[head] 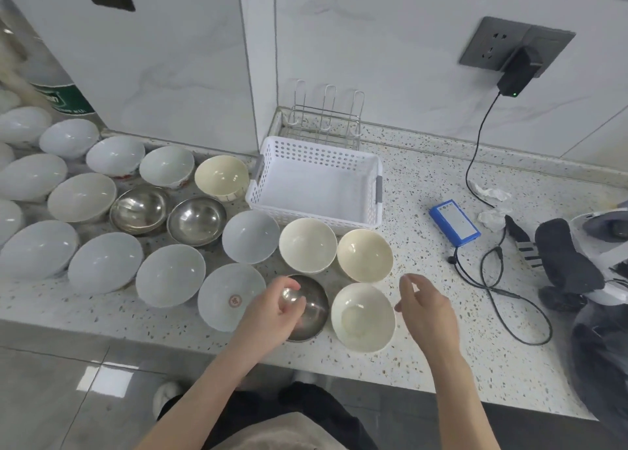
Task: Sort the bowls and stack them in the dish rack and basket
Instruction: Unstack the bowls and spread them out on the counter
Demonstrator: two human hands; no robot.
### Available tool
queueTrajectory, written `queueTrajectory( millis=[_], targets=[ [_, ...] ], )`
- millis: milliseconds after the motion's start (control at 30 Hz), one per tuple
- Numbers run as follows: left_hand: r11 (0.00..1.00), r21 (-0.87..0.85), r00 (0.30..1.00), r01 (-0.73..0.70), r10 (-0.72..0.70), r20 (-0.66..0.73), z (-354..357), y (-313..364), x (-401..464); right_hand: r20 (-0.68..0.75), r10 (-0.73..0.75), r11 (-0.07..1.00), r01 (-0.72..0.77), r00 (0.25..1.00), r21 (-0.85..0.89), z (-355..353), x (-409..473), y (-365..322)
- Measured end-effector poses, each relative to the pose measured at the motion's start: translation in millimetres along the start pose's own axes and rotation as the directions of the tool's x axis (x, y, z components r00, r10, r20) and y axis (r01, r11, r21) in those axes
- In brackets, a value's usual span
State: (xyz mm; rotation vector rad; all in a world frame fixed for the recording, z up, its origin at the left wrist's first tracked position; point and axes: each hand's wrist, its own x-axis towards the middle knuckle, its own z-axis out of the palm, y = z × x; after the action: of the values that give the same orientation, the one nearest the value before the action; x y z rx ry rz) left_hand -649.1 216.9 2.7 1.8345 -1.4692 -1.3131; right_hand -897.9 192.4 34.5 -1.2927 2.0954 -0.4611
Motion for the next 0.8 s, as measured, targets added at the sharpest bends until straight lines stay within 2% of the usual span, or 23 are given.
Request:
queueTrajectory(
  millis=[167,400,600,800],
  targets=[
    [0.980,-0.195,0.989,0.039,-0.066,-0.133,-73.6,-35.0,-8.6,0.060,-0.158,0.984,0.153,0.986,0.089,41.1,-12.1,-73.3],
    [0.948,-0.313,0.935,0.051,-0.156,-0.319,-210.3,-148.2,-39.2,0.244,-0.324,0.945,0.299,0.914,0.135,183.4,-72.5,-188.8],
    [0.925,-0.371,0.887,0.086,-0.240,-0.394,-340.5,-266.7,-83.4,0.405,-0.377,0.922,0.296,0.833,0.250,312.8,-165.3,-295.0],
    [0.891,-0.449,0.822,0.067,-0.304,-0.481,-448.4,-326.9,-114.6,0.611,-0.396,0.914,0.226,0.686,0.338,403.2,-241.8,-385.0]
  ],
)
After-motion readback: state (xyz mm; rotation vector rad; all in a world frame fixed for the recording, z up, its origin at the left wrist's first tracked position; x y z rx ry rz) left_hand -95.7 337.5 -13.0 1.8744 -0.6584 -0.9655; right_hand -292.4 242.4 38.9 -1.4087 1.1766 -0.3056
